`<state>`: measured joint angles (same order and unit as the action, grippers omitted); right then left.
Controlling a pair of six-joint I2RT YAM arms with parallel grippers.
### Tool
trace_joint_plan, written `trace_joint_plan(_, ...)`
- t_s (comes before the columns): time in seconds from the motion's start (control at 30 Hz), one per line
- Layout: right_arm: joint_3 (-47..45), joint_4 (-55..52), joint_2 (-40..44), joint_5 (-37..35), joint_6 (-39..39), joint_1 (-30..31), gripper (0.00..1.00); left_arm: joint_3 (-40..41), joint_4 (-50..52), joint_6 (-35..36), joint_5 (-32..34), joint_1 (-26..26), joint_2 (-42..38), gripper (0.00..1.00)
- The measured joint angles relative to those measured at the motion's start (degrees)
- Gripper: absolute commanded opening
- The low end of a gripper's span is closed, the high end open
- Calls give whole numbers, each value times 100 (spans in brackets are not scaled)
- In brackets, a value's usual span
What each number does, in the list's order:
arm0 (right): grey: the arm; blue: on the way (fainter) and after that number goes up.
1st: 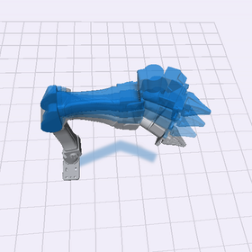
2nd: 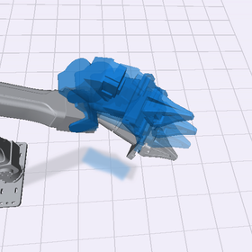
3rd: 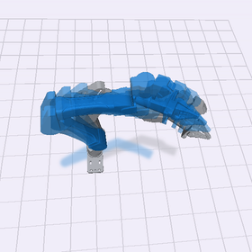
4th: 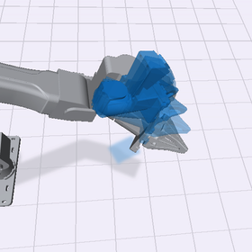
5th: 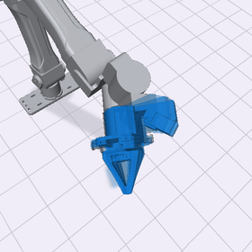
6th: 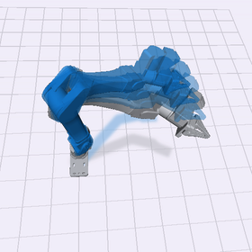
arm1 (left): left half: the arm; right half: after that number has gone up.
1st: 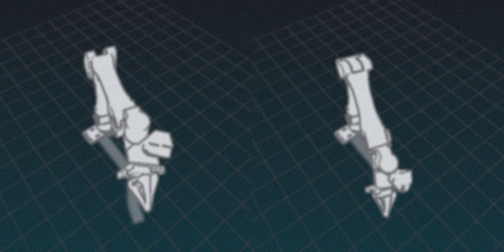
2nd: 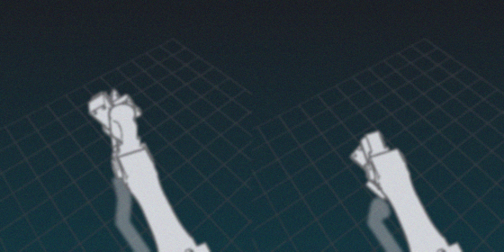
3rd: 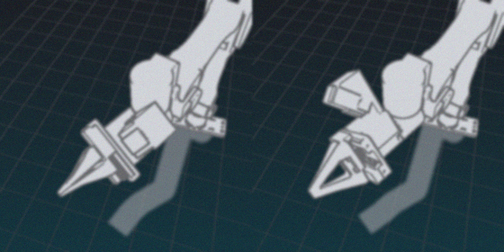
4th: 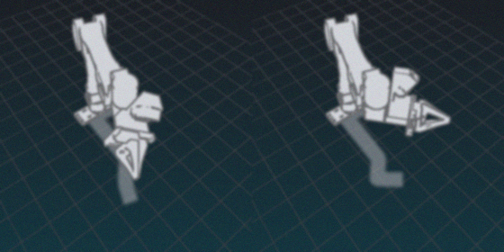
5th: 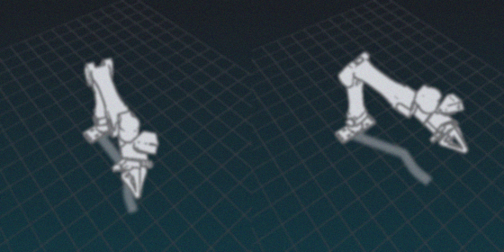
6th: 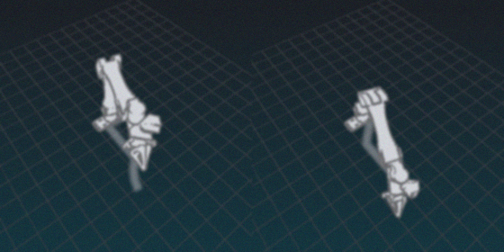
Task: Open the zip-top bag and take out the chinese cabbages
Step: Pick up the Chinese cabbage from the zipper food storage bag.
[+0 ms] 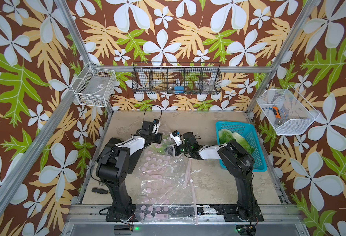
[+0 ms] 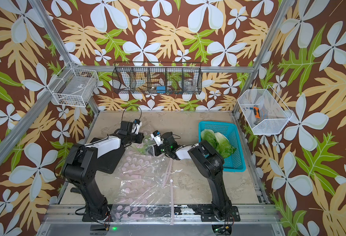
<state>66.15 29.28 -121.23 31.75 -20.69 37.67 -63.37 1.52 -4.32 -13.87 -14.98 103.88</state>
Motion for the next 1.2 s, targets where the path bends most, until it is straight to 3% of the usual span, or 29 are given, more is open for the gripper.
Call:
trace_joint_plan(0.2,254,15,-236,109,-197,0,62,15,-15,46,-37,-63,26,0)
trace_joint_plan(0.53,542,778,-640,658,-682,2,39,13,-17,149,-295,-98,153,0)
trace_joint_plan(0.77,629,953,-826,837,-859,15,13,26,13,170,-348,-98,72,1)
trace_joint_plan(0.87,623,879,-765,850,-826,22,0,90,72,286,-291,-103,-168,14)
trace_joint_plan(1.0,498,675,-498,730,-667,4,0,341,63,468,-85,-125,-702,29)
trace_joint_plan(1.07,407,557,-332,673,-597,-39,0,601,-85,579,114,-129,-1088,47)
trace_joint_plan(1.1,354,490,-227,658,-577,-70,0,820,-280,586,286,-131,-1388,62)
trace_joint_plan(1.13,293,428,-118,636,-546,-103,0,1047,-516,560,474,-131,-1681,97)
trace_joint_plan(1.2,164,356,105,610,-509,-184,0,1480,-1012,428,870,-131,-2221,100)
